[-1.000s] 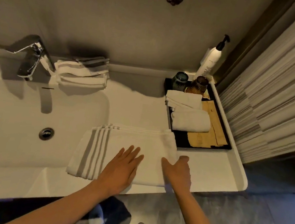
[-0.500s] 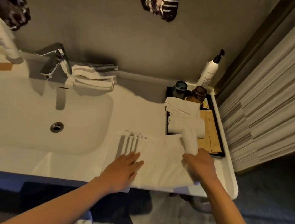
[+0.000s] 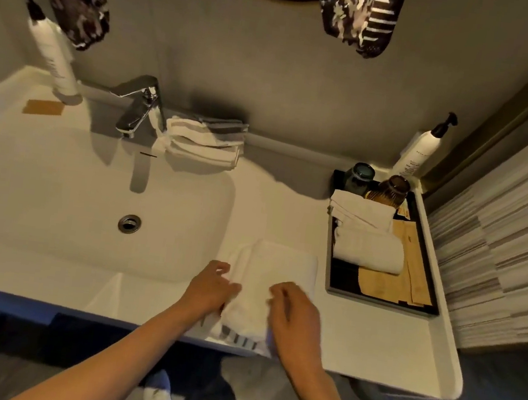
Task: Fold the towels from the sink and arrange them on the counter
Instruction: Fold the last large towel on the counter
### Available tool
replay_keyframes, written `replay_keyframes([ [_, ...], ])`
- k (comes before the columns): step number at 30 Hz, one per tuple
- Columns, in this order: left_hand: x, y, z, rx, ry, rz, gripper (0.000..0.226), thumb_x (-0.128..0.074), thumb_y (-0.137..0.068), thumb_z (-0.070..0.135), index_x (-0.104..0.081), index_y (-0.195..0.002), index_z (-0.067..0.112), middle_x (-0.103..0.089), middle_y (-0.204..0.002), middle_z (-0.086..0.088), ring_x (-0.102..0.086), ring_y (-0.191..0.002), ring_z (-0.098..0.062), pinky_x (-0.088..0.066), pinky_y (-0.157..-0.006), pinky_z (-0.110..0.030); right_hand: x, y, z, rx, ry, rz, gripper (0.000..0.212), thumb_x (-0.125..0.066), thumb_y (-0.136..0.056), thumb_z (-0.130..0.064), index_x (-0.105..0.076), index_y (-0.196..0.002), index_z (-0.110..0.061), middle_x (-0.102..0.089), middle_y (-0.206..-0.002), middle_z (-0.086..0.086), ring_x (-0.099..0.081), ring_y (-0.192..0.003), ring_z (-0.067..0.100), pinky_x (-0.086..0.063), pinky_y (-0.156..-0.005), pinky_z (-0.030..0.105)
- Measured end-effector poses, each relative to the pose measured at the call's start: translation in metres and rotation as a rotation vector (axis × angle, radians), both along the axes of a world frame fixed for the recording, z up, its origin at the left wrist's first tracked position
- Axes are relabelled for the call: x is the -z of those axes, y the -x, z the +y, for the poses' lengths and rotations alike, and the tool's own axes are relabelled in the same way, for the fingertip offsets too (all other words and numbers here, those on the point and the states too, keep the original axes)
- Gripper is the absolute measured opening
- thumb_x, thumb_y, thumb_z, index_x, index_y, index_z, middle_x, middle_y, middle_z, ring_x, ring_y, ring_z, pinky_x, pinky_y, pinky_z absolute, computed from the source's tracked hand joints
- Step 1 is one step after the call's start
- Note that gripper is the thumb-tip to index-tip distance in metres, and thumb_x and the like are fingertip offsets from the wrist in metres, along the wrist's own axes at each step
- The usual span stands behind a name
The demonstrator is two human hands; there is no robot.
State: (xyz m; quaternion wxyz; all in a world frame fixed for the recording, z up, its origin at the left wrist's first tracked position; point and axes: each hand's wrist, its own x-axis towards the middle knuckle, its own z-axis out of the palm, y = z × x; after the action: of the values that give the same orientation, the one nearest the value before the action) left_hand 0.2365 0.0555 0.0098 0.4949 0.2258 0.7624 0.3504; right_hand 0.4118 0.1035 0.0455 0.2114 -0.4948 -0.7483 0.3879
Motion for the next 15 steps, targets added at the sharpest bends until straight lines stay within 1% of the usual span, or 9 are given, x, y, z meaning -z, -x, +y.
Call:
replay_keyframes([
  [1, 0.0, -0.003, -0.003, 0.051, -0.034, 0.158, 0.052, -0.068, -0.087, 0.022, -0.046, -0.134, 0.019, -0.061, -0.113, -0.002, -0.063, -0.097, -0.019, -0.053, -0.085, -0.03, 0.009, -0.009, 0.004, -0.001, -0.165, -0.058, 0.018, -0.049, -0.099, -0.021, -0.065, -0.108, -0.024, -0.064, -0.107, -0.012, -0.059, -0.1, 0.008, -0.04, -0.088, 0.016],
  [2, 0.0, -0.009, -0.007, 0.085, -0.101, 0.316, 0.052, -0.065, -0.088, 0.02, -0.045, -0.136, 0.021, -0.059, -0.117, -0.001, -0.061, -0.097, -0.016, -0.052, -0.085, -0.029, 0.016, -0.015, 0.007, -0.054, -0.25, -0.137, 0.026, -0.047, -0.1, -0.026, -0.06, -0.122, -0.023, -0.059, -0.123, -0.011, -0.054, -0.118, 0.011, -0.035, -0.1, 0.017],
  [4, -0.001, -0.022, -0.017, 0.133, -0.301, 0.647, 0.046, -0.056, -0.093, 0.016, -0.046, -0.137, 0.022, -0.052, -0.131, 0.003, -0.054, -0.11, -0.013, -0.049, -0.094, -0.029, 0.037, -0.014, 0.004, -0.262, -0.296, -0.346, 0.047, -0.036, -0.103, -0.041, -0.043, -0.144, -0.02, -0.036, -0.152, -0.008, -0.028, -0.145, 0.016, -0.02, -0.12, 0.032],
  [5, 0.002, -0.028, -0.019, 0.169, -0.401, 0.752, 0.042, -0.052, -0.096, 0.016, -0.048, -0.137, 0.022, -0.048, -0.137, 0.005, -0.049, -0.119, -0.011, -0.044, -0.101, -0.029, 0.048, -0.012, 0.001, -0.351, -0.35, -0.448, 0.053, -0.03, -0.104, -0.045, -0.037, -0.149, -0.019, -0.028, -0.157, -0.004, -0.018, -0.149, 0.019, -0.013, -0.122, 0.041],
  [7, 0.007, -0.031, -0.019, 0.353, -0.458, 0.795, 0.041, -0.042, -0.103, 0.025, -0.044, -0.144, 0.025, -0.036, -0.152, 0.011, -0.033, -0.139, -0.005, -0.024, -0.117, -0.024, 0.061, -0.009, -0.009, -0.47, -0.426, -0.585, 0.059, -0.024, -0.104, -0.048, -0.031, -0.152, -0.016, -0.026, -0.16, 0.003, -0.014, -0.15, 0.023, -0.011, -0.119, 0.053],
  [9, 0.022, -0.026, -0.019, 0.595, -0.369, 0.814, 0.05, -0.028, -0.106, 0.037, -0.023, -0.155, 0.027, -0.008, -0.162, 0.011, -0.006, -0.15, -0.005, -0.002, -0.122, -0.025, 0.068, -0.009, -0.013, -0.506, -0.451, -0.625, 0.062, -0.024, -0.103, -0.049, -0.025, -0.154, -0.013, -0.023, -0.161, 0.005, -0.012, -0.151, 0.023, -0.013, -0.118, 0.057],
  [10, 0.033, -0.022, -0.022, 0.684, -0.311, 0.843, 0.053, -0.022, -0.106, 0.04, -0.011, -0.156, 0.028, 0.004, -0.162, 0.012, 0.005, -0.15, -0.006, 0.003, -0.122, -0.029, 0.07, -0.009, -0.014, -0.502, -0.46, -0.627, 0.063, -0.024, -0.103, -0.05, -0.024, -0.154, -0.013, -0.022, -0.161, 0.005, -0.012, -0.151, 0.023, -0.014, -0.118, 0.058],
  [12, 0.052, -0.015, -0.028, 0.745, -0.239, 0.933, 0.056, -0.017, -0.105, 0.044, 0.0, -0.156, 0.028, 0.012, -0.163, 0.012, 0.014, -0.15, -0.008, 0.001, -0.12, -0.038, 0.077, -0.008, -0.012, -0.477, -0.463, -0.637, 0.064, -0.026, -0.102, -0.05, -0.023, -0.154, -0.013, -0.019, -0.162, 0.005, -0.011, -0.151, 0.022, -0.013, -0.118, 0.059],
  [15, 0.063, -0.015, -0.028, 0.738, -0.224, 0.997, 0.057, -0.015, -0.104, 0.043, -0.006, -0.157, 0.025, 0.002, -0.165, 0.008, 0.007, -0.151, -0.011, -0.003, -0.119, -0.042, 0.08, -0.003, -0.01, -0.461, -0.435, -0.621, 0.065, -0.03, -0.099, -0.047, -0.023, -0.154, -0.015, -0.018, -0.162, 0.004, -0.009, -0.151, 0.02, -0.011, -0.119, 0.058],
])
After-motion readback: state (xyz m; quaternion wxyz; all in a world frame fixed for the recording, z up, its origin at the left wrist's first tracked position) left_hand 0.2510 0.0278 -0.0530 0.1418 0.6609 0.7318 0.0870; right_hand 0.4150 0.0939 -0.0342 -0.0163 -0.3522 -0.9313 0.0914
